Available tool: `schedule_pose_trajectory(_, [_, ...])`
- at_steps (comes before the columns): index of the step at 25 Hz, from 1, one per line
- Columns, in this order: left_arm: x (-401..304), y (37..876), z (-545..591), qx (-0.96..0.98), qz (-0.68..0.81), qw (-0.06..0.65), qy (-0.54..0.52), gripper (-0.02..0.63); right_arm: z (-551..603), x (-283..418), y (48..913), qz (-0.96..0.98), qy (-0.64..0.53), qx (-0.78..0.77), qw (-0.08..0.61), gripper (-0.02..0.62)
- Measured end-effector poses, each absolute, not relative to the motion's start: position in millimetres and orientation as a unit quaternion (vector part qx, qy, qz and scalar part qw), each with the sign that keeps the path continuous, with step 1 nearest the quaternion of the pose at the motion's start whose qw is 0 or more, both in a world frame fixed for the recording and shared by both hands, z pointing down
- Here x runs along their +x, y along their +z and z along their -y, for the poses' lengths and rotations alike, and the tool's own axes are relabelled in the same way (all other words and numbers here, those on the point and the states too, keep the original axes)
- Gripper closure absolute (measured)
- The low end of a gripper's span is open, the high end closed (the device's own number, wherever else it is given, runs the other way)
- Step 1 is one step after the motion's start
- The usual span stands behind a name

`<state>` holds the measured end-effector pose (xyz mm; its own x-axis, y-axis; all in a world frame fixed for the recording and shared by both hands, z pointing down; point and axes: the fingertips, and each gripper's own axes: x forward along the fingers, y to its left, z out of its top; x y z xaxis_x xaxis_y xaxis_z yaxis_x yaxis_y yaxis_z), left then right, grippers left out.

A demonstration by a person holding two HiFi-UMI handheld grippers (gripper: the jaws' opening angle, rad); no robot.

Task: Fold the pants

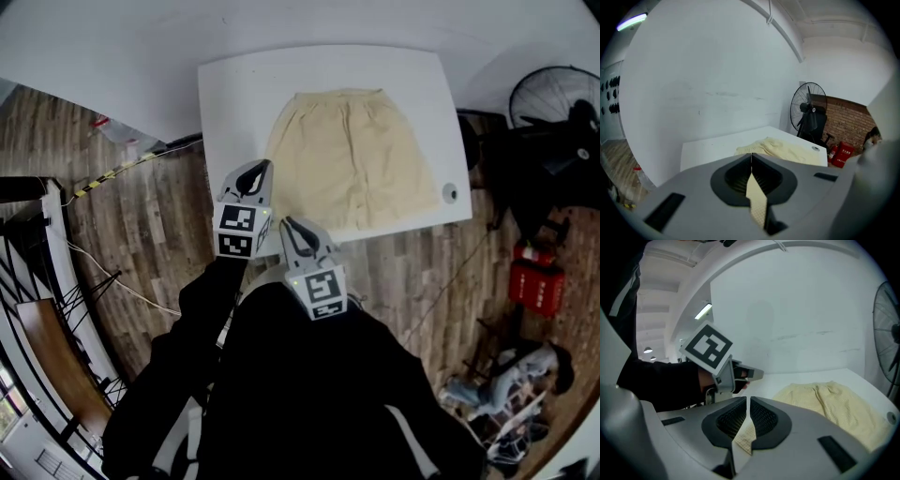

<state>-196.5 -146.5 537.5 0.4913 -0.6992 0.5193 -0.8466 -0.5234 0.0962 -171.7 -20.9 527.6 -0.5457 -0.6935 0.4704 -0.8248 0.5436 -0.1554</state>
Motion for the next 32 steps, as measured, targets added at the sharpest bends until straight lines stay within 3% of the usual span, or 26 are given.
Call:
schedule_pose_trajectory(5, [-194, 564, 180, 0.845, 0.440, 0.186, 0.239, 0.603, 29, -188, 562, 0.855, 0.201, 0.439, 0.189, 0.586])
schedule_pose_trajectory(8, [-192, 582, 196, 0.845, 0.429, 0.194, 0.254, 0.603, 31, -193, 584, 0.852, 0.217, 0.422, 0.219, 0.540])
schedule_pose_trajectory(16, [-193, 626, 226, 0.840, 0.400, 0.226, 0.288, 0.577, 29, -214, 619, 0.853, 0.229, 0.379, 0.274, 0.514])
schedule_pose_trajectory(32, [-188, 663, 258, 0.835, 0.380, 0.243, 0.314, 0.558, -5, -243, 699, 0.827, 0.262, 0.307, 0.390, 0.512])
